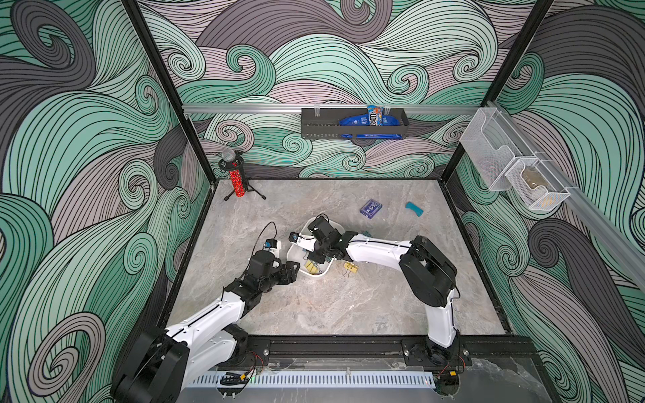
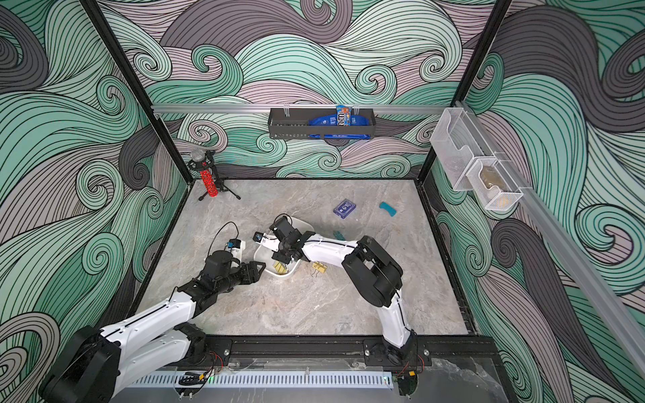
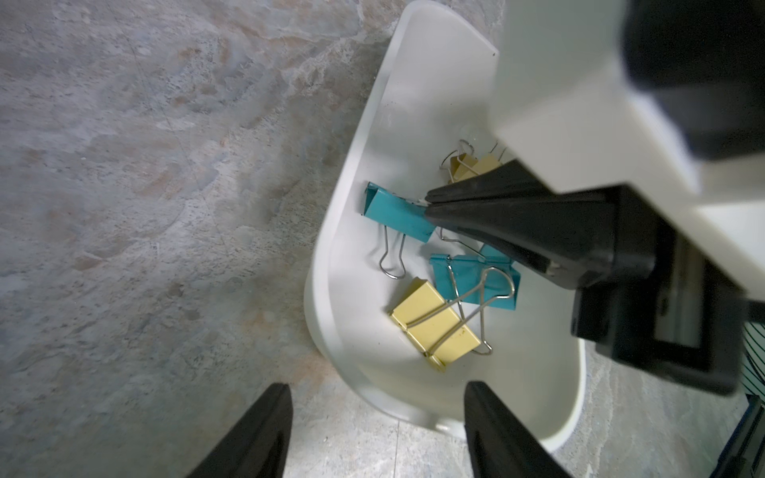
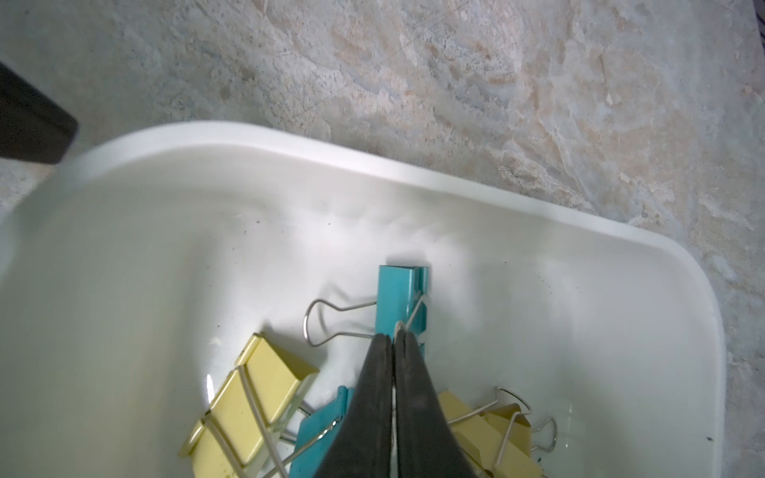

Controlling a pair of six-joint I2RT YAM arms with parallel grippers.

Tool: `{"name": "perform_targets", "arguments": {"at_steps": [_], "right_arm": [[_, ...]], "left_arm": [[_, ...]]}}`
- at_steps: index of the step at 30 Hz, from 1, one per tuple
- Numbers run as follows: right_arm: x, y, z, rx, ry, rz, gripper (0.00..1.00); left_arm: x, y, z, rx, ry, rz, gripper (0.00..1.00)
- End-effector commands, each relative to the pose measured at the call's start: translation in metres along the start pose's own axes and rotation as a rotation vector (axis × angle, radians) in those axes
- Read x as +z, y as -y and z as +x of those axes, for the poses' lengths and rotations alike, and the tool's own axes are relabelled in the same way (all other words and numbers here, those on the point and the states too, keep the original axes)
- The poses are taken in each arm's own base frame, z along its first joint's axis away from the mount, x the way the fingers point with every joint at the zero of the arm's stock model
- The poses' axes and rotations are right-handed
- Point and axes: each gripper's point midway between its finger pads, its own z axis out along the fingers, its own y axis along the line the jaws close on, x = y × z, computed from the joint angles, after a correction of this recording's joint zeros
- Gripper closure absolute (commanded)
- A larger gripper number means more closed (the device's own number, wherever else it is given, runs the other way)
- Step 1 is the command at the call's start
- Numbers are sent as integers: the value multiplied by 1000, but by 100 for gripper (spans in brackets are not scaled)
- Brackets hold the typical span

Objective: Take out the binder clips from the storage box
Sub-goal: Pick up the binder clip from the storage box.

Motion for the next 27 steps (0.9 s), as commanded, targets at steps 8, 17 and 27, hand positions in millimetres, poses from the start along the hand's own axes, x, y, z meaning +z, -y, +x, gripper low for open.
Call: {"name": "perform_targets", "arguments": {"at_steps": [8,17,27], "right_arm": [[-43,25,-38,9,114,93,97],[-81,63,-37,41,155,188,97],[-125,110,14,166,112,330,96]], "left_arm": [[-1,6,-5,8,16,17,31],[-2,7,-6,8,18,22,31],[-1,8,-6,7,17,28,31]]}}
